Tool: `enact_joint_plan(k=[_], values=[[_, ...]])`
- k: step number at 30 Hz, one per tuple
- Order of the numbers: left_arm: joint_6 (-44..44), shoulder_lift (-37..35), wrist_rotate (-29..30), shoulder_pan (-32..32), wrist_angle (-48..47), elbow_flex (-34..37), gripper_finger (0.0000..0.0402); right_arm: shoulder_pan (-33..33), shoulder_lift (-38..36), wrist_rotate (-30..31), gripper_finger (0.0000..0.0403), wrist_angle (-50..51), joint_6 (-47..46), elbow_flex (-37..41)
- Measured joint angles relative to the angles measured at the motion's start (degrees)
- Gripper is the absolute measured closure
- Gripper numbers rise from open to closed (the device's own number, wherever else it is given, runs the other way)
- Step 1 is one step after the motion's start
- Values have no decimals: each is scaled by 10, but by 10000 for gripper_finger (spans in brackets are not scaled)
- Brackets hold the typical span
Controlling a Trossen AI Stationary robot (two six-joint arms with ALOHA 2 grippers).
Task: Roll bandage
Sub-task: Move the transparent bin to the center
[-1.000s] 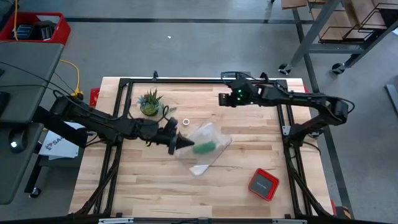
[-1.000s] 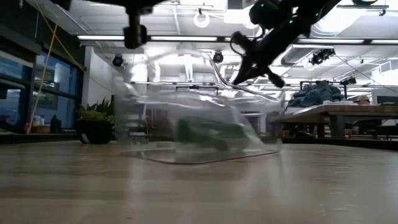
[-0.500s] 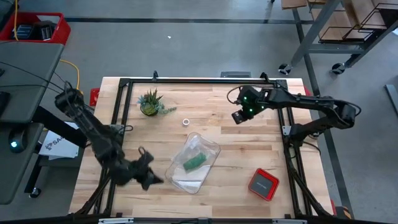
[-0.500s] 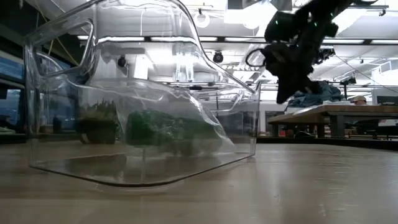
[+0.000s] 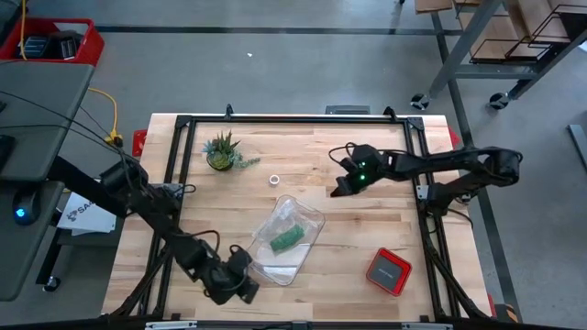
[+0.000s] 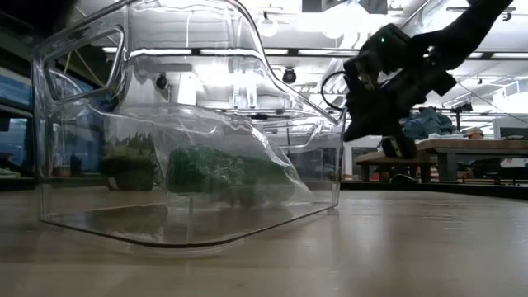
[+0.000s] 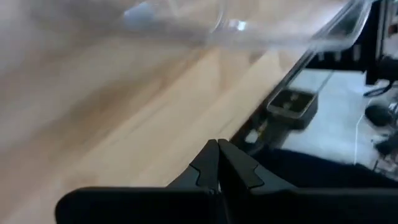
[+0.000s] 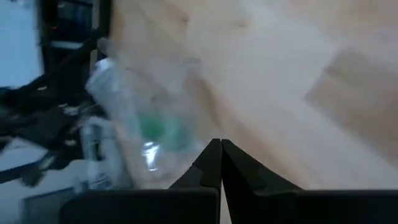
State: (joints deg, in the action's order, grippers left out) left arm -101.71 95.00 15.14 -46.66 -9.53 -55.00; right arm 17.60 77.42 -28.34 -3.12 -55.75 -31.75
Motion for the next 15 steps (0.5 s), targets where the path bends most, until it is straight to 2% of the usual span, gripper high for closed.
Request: enact_joint_plan(k=[3,7,15], values=[[-5,2,6,13,-3,-2,401,-26,14,-30,403,-48,-27,0],[-35,4,-5,30,-88,0,401,-70,23,-36,403,-52,-38,-1],[-4,-7,-8,90,-191,-1,401,-123,23,19,403,-52,-60,-1]])
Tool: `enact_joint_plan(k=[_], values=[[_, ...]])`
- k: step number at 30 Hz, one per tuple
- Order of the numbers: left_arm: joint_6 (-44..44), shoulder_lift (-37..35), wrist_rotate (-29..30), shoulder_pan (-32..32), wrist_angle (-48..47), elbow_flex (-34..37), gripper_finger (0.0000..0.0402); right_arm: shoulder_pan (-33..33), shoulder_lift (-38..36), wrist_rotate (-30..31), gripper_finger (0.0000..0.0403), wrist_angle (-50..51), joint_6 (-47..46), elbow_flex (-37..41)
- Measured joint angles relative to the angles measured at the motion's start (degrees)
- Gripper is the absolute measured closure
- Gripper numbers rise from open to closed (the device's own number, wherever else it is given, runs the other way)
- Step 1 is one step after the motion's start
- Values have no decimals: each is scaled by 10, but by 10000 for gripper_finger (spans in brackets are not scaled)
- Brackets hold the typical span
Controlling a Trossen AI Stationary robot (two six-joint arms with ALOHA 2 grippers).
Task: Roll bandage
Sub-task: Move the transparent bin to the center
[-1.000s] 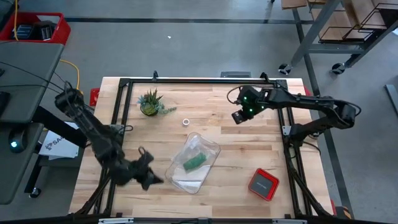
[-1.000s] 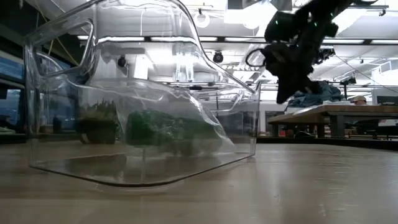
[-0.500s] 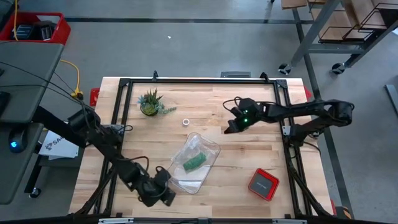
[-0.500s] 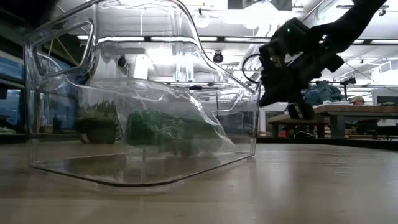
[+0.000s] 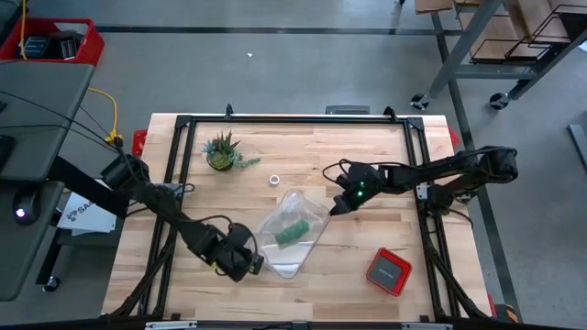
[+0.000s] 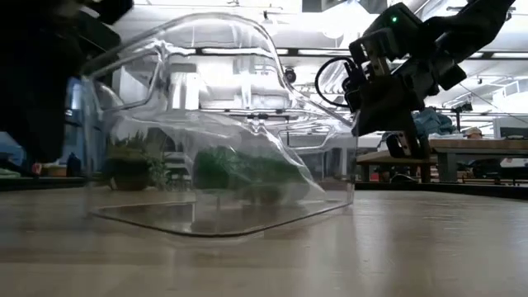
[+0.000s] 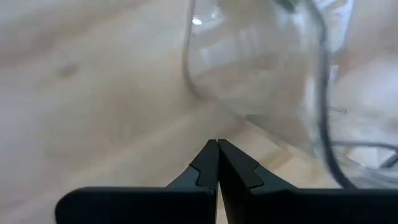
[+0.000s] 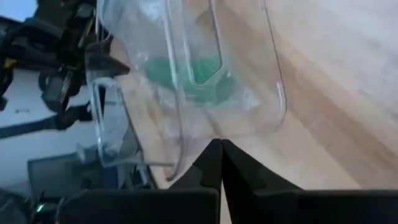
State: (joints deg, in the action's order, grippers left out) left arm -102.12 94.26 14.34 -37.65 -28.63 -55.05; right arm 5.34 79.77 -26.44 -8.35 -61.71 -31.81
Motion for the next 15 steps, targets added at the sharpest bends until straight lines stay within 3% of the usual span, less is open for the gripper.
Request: enact_joint_plan(k=[4,15], values=[[39,-6,-5,36,-37,-1,401,-11,0,34,403,-4,-23,0],[153,-68,33,133,-145,1,401,-75,-2,32,403,-19,-69,0]])
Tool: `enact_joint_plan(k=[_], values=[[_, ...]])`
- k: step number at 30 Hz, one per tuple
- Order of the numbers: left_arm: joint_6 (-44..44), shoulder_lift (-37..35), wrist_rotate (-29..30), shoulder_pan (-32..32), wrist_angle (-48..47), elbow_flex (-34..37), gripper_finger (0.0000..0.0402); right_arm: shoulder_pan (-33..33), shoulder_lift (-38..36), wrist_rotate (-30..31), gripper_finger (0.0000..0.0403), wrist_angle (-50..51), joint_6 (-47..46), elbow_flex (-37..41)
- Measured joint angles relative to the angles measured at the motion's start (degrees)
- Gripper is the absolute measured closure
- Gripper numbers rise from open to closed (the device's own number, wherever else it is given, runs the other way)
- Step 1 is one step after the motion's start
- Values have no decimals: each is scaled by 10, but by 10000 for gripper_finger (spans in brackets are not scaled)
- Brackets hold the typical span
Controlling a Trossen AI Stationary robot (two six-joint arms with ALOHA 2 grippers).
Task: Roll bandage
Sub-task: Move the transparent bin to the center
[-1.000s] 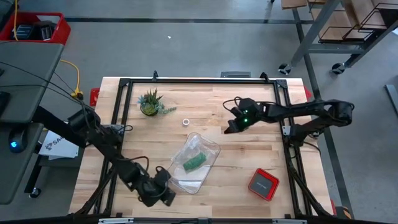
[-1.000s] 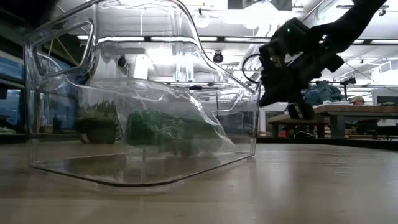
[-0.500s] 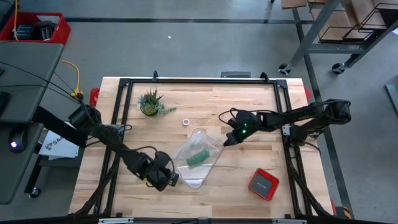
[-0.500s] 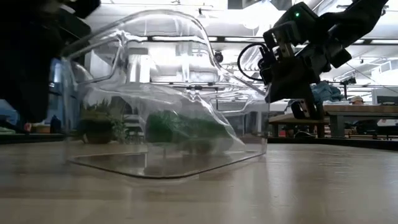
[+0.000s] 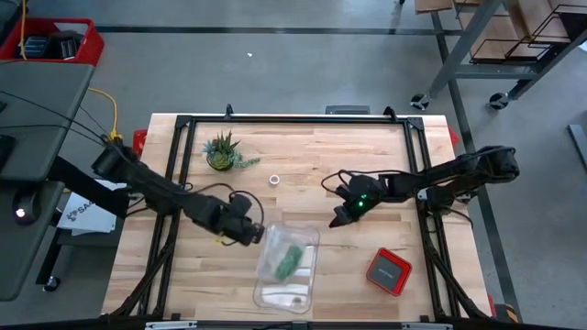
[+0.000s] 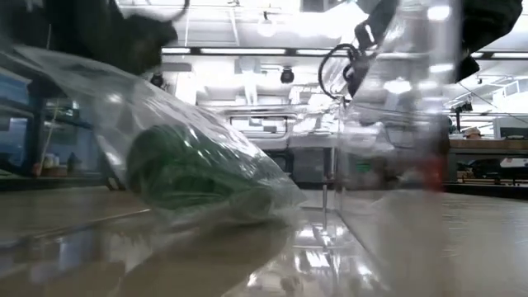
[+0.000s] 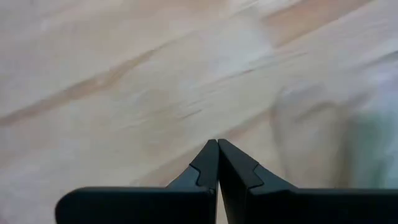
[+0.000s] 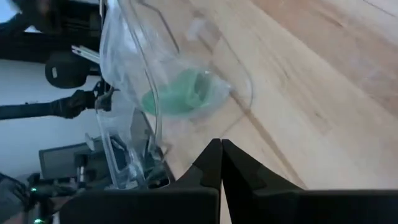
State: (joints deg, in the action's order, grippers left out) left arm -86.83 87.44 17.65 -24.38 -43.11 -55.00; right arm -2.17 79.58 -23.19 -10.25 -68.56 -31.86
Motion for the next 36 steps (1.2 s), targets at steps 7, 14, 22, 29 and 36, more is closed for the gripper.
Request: enact_joint_plan(k=[7,14,22,29,36], values=[[17,-106,98,-83,-3,-1,401,32,-10,48,403,0,11,0],[-166,-38,79,-241,84,-23,401,97,-13,54,403,4,80,0],[-96,175,-82,-273,96,-232,401,113,-13,11,403,6,155,0],[-30,241,2,-273,134,-299,401,84,-10,33,403,-11,91,0],[-9,261,26,-270,149,-276,401,44,38,81,403,-80,10,0]])
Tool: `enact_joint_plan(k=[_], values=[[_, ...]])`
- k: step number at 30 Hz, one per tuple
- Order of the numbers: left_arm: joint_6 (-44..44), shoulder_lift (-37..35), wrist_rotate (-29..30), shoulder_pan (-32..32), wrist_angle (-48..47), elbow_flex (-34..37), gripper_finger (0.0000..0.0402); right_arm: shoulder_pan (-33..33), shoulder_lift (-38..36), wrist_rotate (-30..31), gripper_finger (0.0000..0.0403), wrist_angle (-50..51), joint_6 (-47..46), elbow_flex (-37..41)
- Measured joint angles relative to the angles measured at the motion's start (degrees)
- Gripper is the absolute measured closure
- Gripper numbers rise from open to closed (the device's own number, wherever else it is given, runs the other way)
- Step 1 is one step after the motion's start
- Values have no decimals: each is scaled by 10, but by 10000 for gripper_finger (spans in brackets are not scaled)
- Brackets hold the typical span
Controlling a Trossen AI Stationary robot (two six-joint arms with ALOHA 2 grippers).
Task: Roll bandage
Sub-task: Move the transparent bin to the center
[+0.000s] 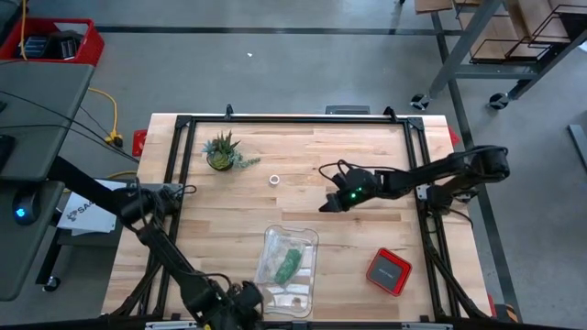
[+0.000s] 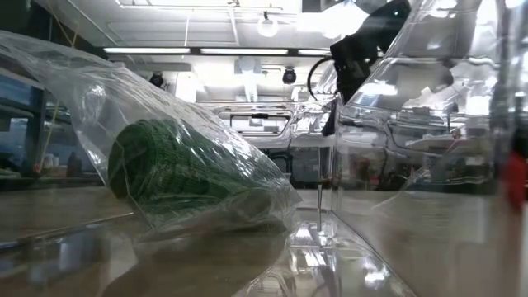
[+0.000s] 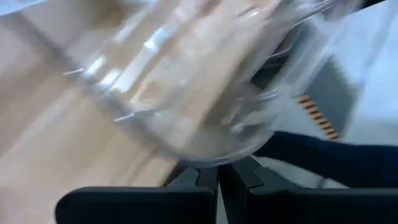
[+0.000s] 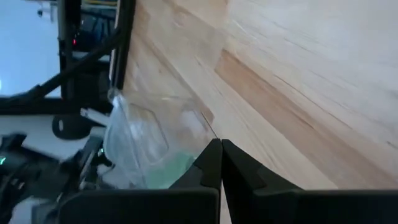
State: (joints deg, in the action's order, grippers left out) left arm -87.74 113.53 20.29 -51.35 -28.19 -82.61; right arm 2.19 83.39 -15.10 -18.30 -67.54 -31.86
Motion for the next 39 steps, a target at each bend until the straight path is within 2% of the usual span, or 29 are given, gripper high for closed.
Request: enact_joint_plan(k=[5,14,20,24,28,34,39], values=[[-3,11,22,-2,67,-4,401,-12,42,15,403,-54,-47,0],[-47,19,73,33,-33,-2,401,-67,79,41,403,-144,-107,0],[-14,16,43,69,-61,-4,401,-91,70,66,403,-146,-107,0],[-19,14,42,87,-121,-4,402,-92,64,75,403,-140,-106,0],[-23,6,44,95,-188,-3,402,-85,46,58,403,-103,-93,2],[-89,-8,87,99,-320,1,402,-79,11,40,403,-6,-60,2],[-114,-12,107,112,-403,0,401,-84,-7,45,403,11,-60,1]])
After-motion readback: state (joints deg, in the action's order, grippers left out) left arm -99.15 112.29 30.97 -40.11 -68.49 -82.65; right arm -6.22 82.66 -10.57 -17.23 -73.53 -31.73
